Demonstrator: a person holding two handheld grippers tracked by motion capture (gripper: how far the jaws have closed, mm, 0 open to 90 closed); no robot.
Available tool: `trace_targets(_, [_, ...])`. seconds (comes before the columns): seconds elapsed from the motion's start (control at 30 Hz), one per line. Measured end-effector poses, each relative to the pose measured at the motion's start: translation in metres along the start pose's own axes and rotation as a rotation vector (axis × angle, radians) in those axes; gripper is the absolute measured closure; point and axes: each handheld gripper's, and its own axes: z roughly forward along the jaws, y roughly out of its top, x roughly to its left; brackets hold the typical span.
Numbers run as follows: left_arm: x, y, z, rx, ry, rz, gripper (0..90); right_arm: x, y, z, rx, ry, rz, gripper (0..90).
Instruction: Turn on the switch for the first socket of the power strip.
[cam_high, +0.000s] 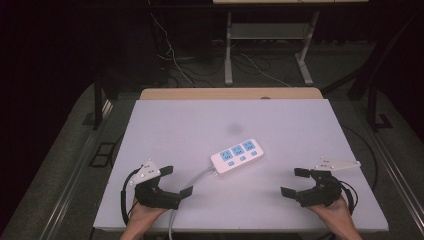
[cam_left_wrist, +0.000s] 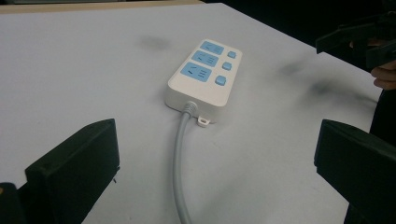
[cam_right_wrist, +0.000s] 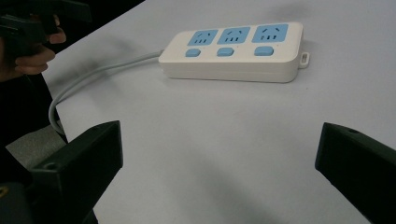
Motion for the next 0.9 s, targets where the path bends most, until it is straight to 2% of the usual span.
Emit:
trace_targets(0.47, [-0.0011, -0.0002, 0.0003, 0.012, -0.006, 0.011, 0.0, -0.0015, -0.0013, -0.0001, 0.008, 0.007, 0.005, 0.3])
trace_targets(0.9, [0.0018, 0.0014, -0.0036, 0.022, 0.002, 0.003, 0.0, -0.0025, -0.0019, -0.0007, 0.015, 0.008, 0.011, 0.3])
